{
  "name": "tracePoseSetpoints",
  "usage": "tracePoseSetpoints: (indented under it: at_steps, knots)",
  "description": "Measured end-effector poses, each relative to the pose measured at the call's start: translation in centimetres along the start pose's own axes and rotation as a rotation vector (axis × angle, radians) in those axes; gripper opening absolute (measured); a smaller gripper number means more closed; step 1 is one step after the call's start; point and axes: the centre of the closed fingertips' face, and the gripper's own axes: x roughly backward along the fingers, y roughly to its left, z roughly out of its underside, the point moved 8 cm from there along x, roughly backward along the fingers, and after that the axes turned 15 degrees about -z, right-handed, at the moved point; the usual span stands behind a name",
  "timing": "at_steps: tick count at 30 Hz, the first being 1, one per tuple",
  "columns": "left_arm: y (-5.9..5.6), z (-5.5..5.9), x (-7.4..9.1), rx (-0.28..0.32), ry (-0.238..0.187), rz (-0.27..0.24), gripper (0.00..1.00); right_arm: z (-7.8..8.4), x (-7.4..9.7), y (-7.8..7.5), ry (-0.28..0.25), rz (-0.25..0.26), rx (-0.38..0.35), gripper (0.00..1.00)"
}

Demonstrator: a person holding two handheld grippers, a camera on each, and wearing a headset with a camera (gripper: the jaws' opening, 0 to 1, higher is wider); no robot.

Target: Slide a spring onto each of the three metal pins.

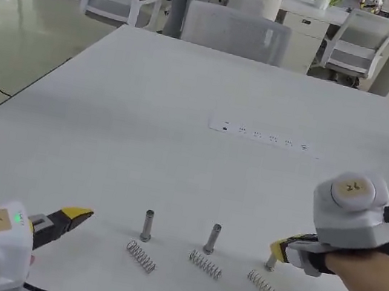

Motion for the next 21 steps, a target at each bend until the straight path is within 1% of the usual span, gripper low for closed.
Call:
tracePoseSetpoints:
  at_steps: [3,6,8,10,12,14,21]
  knots:
    - [0.02,0.05,0.02,0.0,0.002,0.001,0.95,0.09,0.01,0.1,-0.008,-0.001,0.015,0.06]
    - [0.01,0.04,0.04,0.001,0.002,0.002,0.95,0.12,0.05,0.09,-0.016,-0.004,0.014,0.06]
    - [-0.03,0.04,0.04,0.0,0.003,0.003,0.95,0.08,0.16,0.01,-0.025,0.004,0.019,0.07]
    - [-0.06,0.04,0.01,-0.001,0.004,0.004,0.95,0.08,0.22,0.04,-0.027,-0.005,0.012,0.07]
    - [-0.12,0.0,-0.01,-0.002,0.004,0.006,0.95,0.03,0.32,0.04,-0.031,0.003,0.024,0.07]
    - [-0.14,-0.01,-0.02,-0.003,0.004,0.007,0.95,-0.02,0.46,0.19,-0.039,-0.004,0.022,0.09]
    - [-0.19,-0.04,-0.06,-0.003,0.003,0.007,0.95,0.24,0.99,0.35,-0.057,-0.003,0.045,0.16]
